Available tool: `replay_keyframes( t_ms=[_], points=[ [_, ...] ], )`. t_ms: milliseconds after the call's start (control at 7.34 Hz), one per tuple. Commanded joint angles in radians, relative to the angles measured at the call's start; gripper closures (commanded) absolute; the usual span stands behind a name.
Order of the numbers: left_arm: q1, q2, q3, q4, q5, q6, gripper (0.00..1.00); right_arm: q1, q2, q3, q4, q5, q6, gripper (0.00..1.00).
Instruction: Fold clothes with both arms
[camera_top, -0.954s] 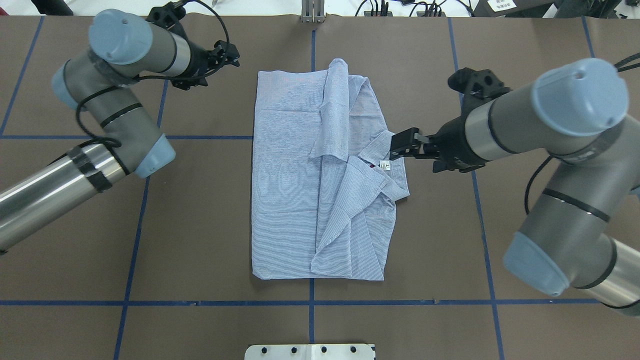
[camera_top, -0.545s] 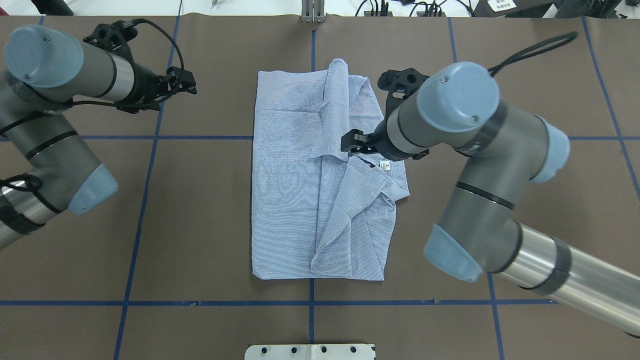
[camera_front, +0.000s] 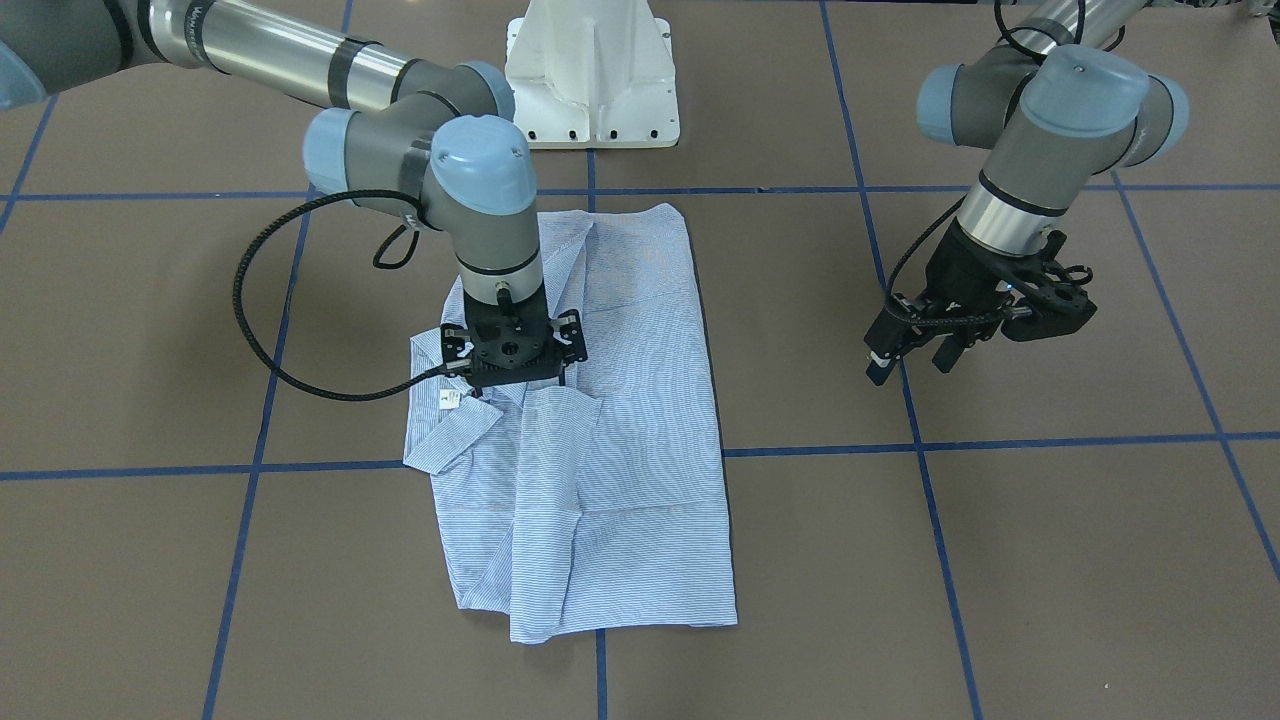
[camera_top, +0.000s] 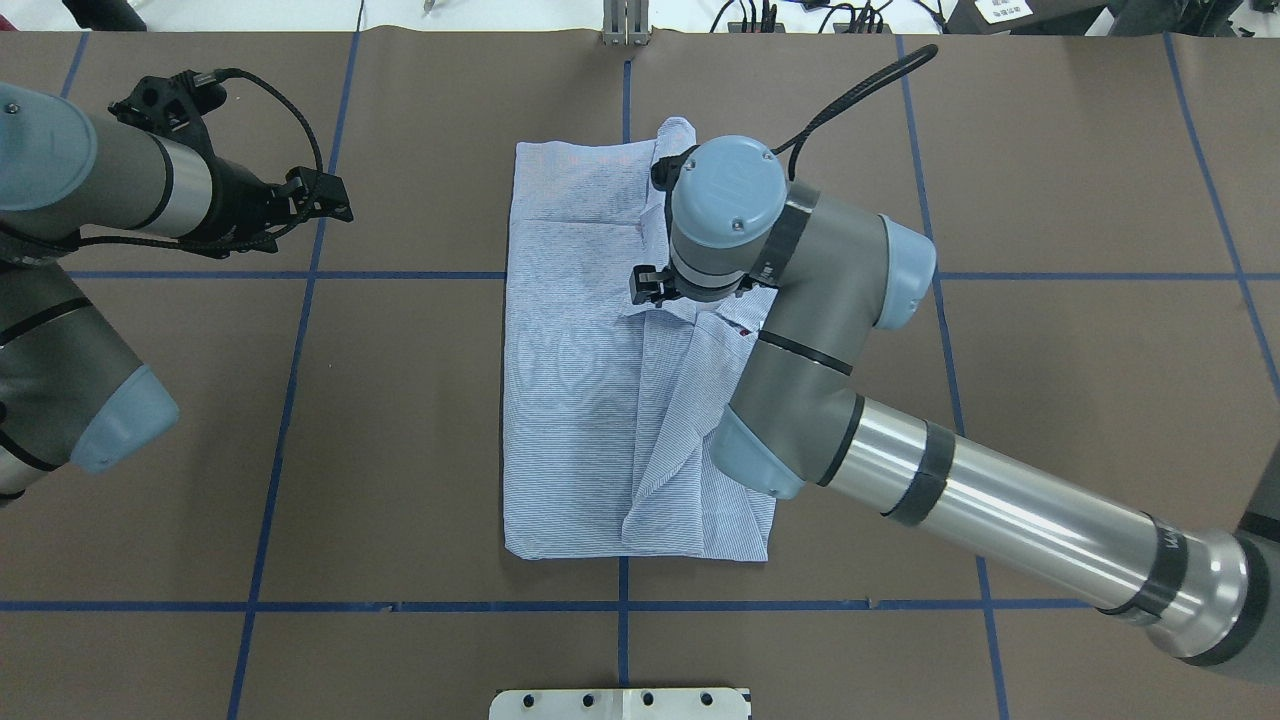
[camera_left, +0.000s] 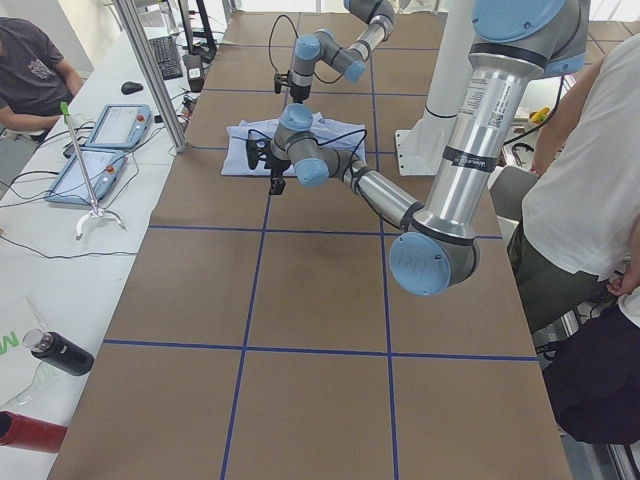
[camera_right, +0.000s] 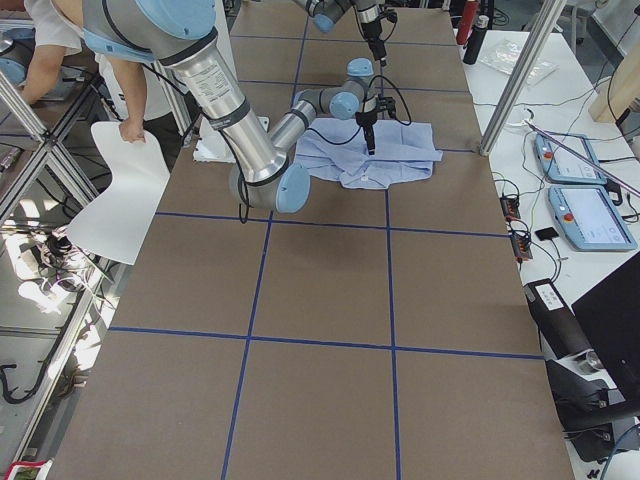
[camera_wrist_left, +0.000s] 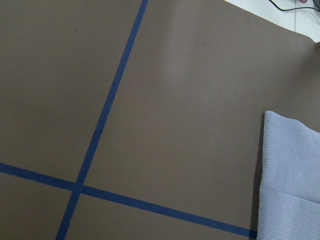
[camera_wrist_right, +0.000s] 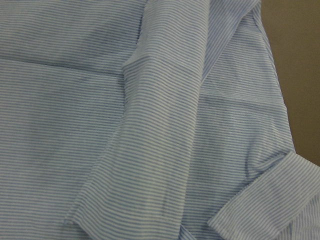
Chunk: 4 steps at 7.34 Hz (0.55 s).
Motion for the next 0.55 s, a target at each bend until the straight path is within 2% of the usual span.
replay_keyframes(
  t_ms=[0, 409],
  points=[
    [0.003, 0.001, 0.009, -0.002, 0.000, 0.000, 0.00, -0.020, 0.127, -0.162, 0.000, -0.011, -0.001, 0.00],
    [0.012, -0.008, 0.012, -0.004, 0.000, -0.009, 0.00, -0.026, 0.093, -0.173, -0.011, -0.010, -0.001, 0.00]
  ],
)
